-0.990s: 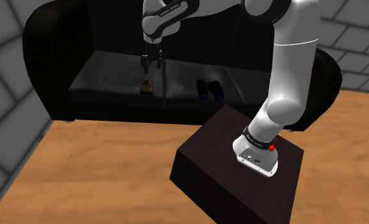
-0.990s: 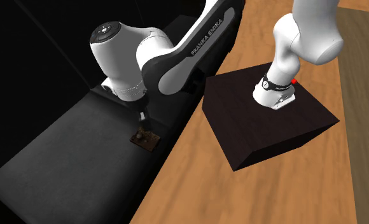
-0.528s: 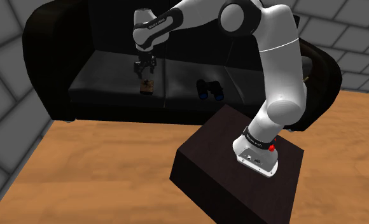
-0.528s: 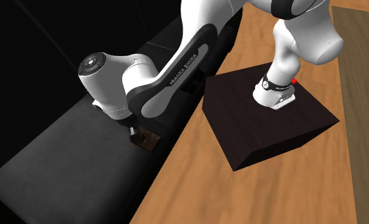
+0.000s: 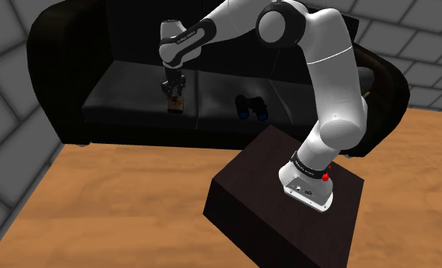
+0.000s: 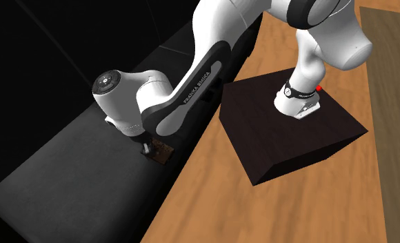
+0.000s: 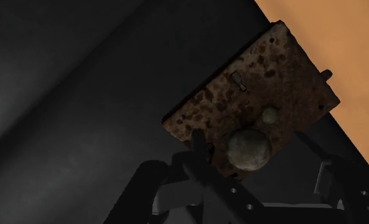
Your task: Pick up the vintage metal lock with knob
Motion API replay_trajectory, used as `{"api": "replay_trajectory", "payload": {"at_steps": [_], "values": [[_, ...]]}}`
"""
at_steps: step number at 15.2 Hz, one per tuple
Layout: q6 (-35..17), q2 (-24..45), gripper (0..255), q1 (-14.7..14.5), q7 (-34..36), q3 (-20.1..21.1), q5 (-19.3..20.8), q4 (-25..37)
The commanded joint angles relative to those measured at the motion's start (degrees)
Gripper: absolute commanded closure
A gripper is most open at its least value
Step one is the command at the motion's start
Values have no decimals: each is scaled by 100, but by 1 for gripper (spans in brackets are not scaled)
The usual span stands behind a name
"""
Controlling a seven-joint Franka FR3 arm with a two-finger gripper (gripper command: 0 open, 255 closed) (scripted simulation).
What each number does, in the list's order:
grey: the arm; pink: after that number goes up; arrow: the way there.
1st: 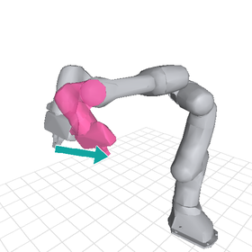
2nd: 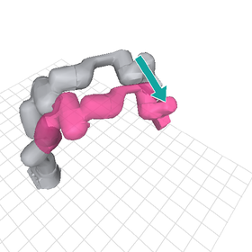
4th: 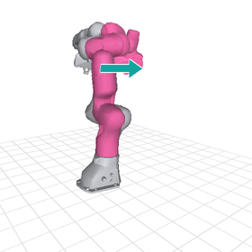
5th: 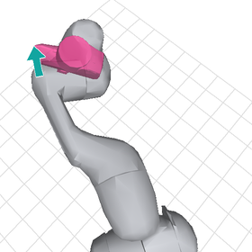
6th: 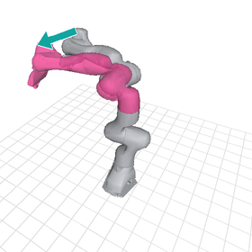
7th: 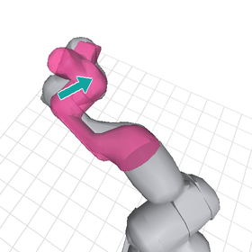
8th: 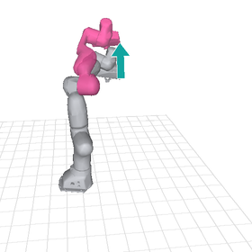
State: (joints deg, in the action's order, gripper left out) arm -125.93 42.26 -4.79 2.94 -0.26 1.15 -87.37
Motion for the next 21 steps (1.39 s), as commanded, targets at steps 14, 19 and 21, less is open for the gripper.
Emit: {"api": "replay_trajectory", "payload": {"at_steps": [14,19,21], "values": [[234,-231,255,0,-5,1,-2,6],[498,-447,255,0,-10,2,-4,54],[607,-527,255,0,-12,2,-4,83]]}}
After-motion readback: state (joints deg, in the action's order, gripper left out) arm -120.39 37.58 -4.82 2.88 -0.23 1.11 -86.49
